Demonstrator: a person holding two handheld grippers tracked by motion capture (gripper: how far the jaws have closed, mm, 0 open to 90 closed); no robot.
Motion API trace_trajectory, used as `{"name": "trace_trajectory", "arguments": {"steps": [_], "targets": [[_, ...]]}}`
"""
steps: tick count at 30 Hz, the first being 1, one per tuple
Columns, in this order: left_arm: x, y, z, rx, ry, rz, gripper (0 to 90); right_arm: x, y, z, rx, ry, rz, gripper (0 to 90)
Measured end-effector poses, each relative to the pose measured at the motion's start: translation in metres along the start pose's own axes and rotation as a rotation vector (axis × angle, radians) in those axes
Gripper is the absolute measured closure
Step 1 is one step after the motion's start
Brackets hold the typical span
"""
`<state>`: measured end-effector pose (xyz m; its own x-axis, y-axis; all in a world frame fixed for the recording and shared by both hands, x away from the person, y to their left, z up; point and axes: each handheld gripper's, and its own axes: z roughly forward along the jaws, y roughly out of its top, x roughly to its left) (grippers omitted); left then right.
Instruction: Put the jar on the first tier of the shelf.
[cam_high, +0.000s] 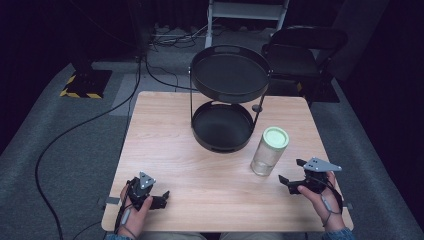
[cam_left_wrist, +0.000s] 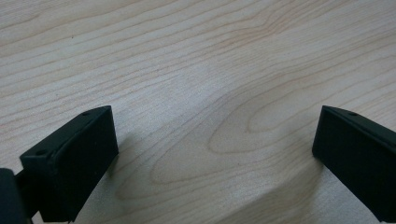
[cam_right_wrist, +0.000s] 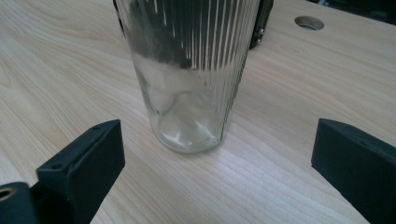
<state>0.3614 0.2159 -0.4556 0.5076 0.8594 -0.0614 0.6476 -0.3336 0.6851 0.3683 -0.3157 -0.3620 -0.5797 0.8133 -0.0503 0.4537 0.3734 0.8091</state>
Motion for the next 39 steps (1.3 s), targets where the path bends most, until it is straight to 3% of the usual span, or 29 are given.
{"name": "trace_trajectory", "arguments": {"steps": [19, 39], "targets": [[0.000, 0.000, 0.000, 0.000, 0.000, 0.000, 0.1, 0.007, 0.022, 0.016, -0.056, 0.010, -0.004, 2.6], [0.000, 0.000, 0.000, 0.000, 0.000, 0.000, 0.1, 0.009, 0.027, 0.046, -0.131, 0.011, -0.020, 2.7]]}}
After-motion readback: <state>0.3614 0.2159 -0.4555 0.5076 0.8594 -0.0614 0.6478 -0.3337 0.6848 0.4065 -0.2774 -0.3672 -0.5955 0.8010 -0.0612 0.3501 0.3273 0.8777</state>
